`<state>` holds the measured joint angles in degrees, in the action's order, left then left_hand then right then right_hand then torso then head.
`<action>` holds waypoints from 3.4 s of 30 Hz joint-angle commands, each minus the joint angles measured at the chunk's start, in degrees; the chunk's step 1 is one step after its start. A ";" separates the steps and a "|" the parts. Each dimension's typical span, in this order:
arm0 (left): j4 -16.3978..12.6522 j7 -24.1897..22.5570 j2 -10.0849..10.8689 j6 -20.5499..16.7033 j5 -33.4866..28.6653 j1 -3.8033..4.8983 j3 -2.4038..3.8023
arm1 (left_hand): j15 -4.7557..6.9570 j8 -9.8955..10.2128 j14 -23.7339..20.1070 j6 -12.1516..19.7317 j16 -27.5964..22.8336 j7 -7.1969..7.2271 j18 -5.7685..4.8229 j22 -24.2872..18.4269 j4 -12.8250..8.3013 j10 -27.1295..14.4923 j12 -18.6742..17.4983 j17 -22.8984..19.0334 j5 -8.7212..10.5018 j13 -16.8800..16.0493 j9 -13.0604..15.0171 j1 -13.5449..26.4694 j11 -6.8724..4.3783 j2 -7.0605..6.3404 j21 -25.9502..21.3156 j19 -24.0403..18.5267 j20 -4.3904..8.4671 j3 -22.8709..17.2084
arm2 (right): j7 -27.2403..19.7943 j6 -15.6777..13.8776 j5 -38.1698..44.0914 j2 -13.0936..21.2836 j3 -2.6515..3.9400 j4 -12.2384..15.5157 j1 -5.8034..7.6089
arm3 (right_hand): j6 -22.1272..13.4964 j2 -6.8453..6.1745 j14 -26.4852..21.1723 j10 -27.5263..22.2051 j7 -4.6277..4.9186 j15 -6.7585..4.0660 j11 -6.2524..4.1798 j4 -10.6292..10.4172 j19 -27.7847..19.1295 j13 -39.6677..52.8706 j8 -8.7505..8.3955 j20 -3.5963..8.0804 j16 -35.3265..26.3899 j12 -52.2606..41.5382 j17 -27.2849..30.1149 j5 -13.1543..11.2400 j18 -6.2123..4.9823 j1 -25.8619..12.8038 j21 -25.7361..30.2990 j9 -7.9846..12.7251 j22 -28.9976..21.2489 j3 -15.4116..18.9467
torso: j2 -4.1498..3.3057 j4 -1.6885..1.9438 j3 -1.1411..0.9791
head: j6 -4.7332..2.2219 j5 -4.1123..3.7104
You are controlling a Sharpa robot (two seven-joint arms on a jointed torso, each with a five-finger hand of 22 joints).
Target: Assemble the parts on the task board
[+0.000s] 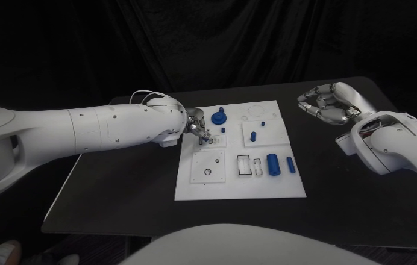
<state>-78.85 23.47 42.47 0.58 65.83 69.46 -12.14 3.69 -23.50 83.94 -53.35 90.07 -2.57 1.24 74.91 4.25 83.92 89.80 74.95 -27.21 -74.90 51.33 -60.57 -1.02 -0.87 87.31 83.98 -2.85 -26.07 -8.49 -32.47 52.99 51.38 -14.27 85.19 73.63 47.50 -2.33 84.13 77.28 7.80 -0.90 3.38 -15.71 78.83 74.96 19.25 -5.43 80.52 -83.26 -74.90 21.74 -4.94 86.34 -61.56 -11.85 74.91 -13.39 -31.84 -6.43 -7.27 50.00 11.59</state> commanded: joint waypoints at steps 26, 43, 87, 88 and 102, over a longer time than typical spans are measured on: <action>-0.24 0.75 -0.05 -14.01 -5.58 -3.42 0.05 | 0.87 1.33 6.06 -2.21 -0.07 0.41 0.56 8.50 -0.50 6.08 0.20 15.05 4.27 -15.10 0.58 1.14 -0.80 0.99 -0.58 0.93 0.84 -1.14 | 1.66 0.51 0.28 0.31 0.04 0.40 -0.21 | -0.63 0.02 1.22 -0.44 0.18 0.21 -0.08 0.25 -0.22 0.34 0.78 0.03 -0.52 0.22 -5.63 1.39 -0.86 0.92 0.46 0.09 7.39 -0.91 | -0.01 -0.16 0.02 | 0.00 0.22; 0.39 0.01 -1.00 -14.34 -5.61 -4.19 0.05 | 0.91 2.49 6.06 -2.65 -0.07 0.39 0.80 7.62 0.11 6.08 0.20 15.05 7.62 -15.10 0.85 2.07 -0.80 1.40 -1.19 0.30 0.92 -0.94 | 1.91 0.66 0.28 0.20 0.04 0.29 -0.21 | -0.67 0.01 1.26 -0.40 0.19 0.23 -0.06 0.19 -0.26 0.38 0.83 0.03 -0.44 0.19 -5.71 1.49 -0.88 0.88 0.55 0.10 7.36 -0.94 | 0.10 -0.13 0.00 | 0.00 0.05; 0.96 0.20 -1.31 -10.21 -5.61 -5.37 0.05 | 0.47 4.95 6.06 -2.12 -0.07 -0.13 1.19 6.22 2.11 6.08 0.20 15.05 12.66 -15.10 1.58 3.51 -0.31 1.84 -2.32 -0.78 0.53 1.55 | 2.96 1.57 0.27 0.12 0.04 0.03 -0.24 | -0.79 -0.17 1.24 -0.35 0.19 0.23 -0.06 0.28 -0.30 0.43 0.99 0.02 -0.49 0.15 -5.64 2.06 -0.90 1.04 0.69 0.14 7.34 -1.08 | 0.02 -0.14 0.07 | 0.00 0.03; 0.95 0.20 -1.29 -10.17 -5.61 -5.38 0.05 | 0.47 4.95 6.06 -2.12 -0.07 -0.13 1.19 6.22 2.11 6.08 0.20 15.05 12.66 -15.10 1.58 3.51 -0.31 1.84 -2.32 -0.78 0.53 1.55 | 2.98 1.58 0.27 0.12 0.04 0.03 -0.25 | -0.79 -0.17 1.24 -0.35 0.19 0.23 -0.06 0.28 -0.30 0.43 0.99 0.02 -0.49 0.15 -5.64 2.06 -0.90 1.04 0.69 0.14 7.34 -1.08 | 0.01 -0.14 0.08 | 0.00 0.01; 0.79 -0.37 -0.97 -10.34 -5.61 -5.45 0.05 | 0.51 5.30 6.06 -2.63 -0.07 0.03 1.21 6.25 1.59 6.08 0.20 15.05 10.05 -15.10 2.11 2.69 -0.40 2.15 -2.44 -0.79 0.53 1.61 | 3.23 1.47 0.27 0.14 0.04 0.00 -0.33 | -0.91 -0.16 1.22 -0.37 0.19 0.22 -0.06 0.47 -0.32 0.39 1.21 0.03 -0.54 0.15 -5.57 2.76 -0.92 1.36 0.79 0.17 7.32 -1.43 | 0.05 -0.09 0.10 | 0.00 -0.09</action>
<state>-77.98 23.47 41.47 -11.15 60.66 64.42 -11.87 4.09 -18.47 83.94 -55.48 90.07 -2.47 1.75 74.91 6.11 83.95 89.79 74.91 -16.99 -74.92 53.39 -57.28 -1.40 0.96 85.16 83.56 -2.45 -24.49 -6.26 -31.23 53.00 51.50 -14.27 85.17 73.46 46.89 -2.56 84.14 77.28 8.01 -0.90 3.38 -15.25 78.84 74.96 20.19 -5.43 80.26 -83.26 -74.91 24.19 -4.94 87.02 -60.91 -11.77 74.95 -14.49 -31.81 -6.56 -7.19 49.99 11.51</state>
